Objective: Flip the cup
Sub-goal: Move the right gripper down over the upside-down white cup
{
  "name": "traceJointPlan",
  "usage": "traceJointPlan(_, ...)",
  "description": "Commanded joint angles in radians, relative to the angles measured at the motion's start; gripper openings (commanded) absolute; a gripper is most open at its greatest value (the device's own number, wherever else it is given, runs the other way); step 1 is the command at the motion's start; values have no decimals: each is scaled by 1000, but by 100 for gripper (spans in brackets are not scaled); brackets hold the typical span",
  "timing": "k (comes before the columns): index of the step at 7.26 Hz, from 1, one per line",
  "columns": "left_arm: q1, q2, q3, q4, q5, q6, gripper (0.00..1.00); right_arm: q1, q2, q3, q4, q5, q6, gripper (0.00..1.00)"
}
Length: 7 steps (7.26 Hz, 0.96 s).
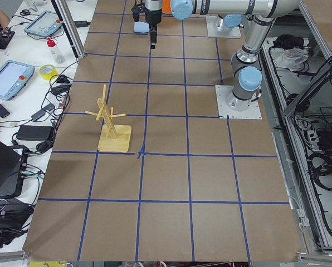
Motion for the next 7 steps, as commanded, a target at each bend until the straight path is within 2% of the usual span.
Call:
traceJointPlan(1,0,0,-1,2,-2,0,100,0,2,1,-7,0,0,100)
traceJointPlan(5,0,-3,1,2,-5,0,100,-5,34,11,-16,-7,0,100)
traceJointPlan(7,0,-5,1,2,-5,0,100,-11,159,1,-189,-15,-5,100)
